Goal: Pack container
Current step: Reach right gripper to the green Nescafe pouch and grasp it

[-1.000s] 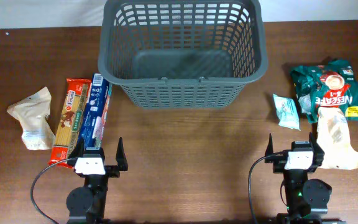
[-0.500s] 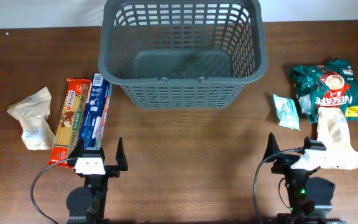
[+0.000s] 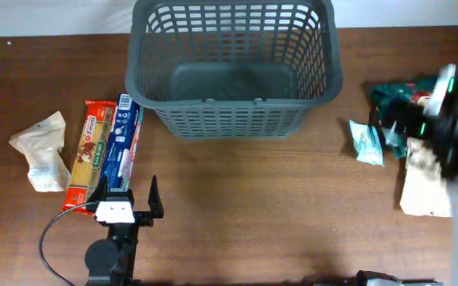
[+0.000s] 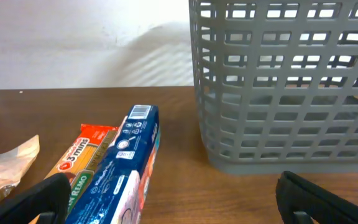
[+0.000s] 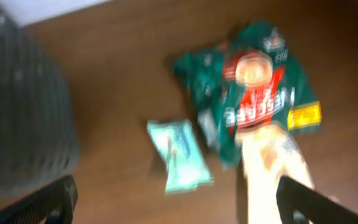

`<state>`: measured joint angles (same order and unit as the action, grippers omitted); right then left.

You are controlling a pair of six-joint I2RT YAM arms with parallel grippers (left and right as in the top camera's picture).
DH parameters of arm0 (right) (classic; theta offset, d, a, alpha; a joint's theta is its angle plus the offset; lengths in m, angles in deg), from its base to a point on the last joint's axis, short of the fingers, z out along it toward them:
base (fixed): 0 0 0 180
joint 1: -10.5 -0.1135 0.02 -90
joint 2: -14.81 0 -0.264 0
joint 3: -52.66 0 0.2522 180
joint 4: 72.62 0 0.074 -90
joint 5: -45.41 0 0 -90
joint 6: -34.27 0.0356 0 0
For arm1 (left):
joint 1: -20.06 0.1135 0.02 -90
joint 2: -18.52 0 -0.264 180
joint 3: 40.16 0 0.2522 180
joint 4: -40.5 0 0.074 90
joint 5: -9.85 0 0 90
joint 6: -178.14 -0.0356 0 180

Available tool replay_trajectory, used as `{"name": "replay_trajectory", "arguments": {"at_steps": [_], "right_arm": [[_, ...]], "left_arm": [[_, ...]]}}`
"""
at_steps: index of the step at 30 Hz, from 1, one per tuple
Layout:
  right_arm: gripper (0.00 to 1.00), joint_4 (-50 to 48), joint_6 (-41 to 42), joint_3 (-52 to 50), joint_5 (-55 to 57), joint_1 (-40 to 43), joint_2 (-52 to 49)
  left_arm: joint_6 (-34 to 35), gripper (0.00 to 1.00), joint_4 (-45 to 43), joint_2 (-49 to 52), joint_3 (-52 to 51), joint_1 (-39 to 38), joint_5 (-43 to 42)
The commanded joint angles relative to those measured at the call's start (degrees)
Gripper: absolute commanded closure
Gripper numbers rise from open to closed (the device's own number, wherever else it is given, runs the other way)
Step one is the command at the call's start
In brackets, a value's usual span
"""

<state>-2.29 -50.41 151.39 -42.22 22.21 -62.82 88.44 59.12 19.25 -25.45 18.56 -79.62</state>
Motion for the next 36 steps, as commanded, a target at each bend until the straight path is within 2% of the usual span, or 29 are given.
{"name": "replay_trajectory", "arguments": {"at_steps": [1,5,14,20,29,30,31,34,35,36], "right_arm": [[0.01,2.36,-6.1,10.64,1.03,0.33,-10.1],[0.01,2.71,-7.06,17.73,8.96,0.33,-20.33],[0.01,-1.64,-9.4,18.23,19.34,0.35,-37.53],[0.01,-7.43,-9.4,18.23,20.44,0.46,-45.94],[0.0,-8.92,-7.8,18.21,20.22,1.51,-52.65],[0.04,-8.76,-7.8,18.18,19.8,1.55,-53.33],[0.13,-8.61,-7.82,18.1,18.82,1.55,-54.16],[0.63,-7.74,-6.05,17.84,17.81,1.42,-56.5],[0.75,-7.19,-5.29,17.84,17.42,1.33,-57.33],[0.83,-6.45,-4.13,17.84,17.33,1.31,-58.25]], "left_arm": [[0.35,0.01,-0.11,-0.44,-0.44,-0.22,-0.79],[0.37,0.01,-0.11,-0.44,-0.44,-0.22,-0.79],[0.37,0.01,-0.11,-0.42,-0.44,-0.22,-0.79],[0.37,0.01,-0.11,-0.42,-0.44,-0.22,-0.79],[0.37,0.01,-0.11,-0.42,-0.44,-0.22,-0.79],[0.35,0.01,-0.11,-0.44,-0.44,-0.22,-0.79],[0.35,0.01,-0.11,-0.44,-0.44,-0.22,-0.79],[0.35,0.01,-0.11,-0.42,-0.44,-0.22,-0.79],[0.37,0.01,-0.11,-0.42,-0.44,-0.22,-0.79],[0.35,0.01,-0.11,-0.42,-0.44,-0.22,-0.79]]}}
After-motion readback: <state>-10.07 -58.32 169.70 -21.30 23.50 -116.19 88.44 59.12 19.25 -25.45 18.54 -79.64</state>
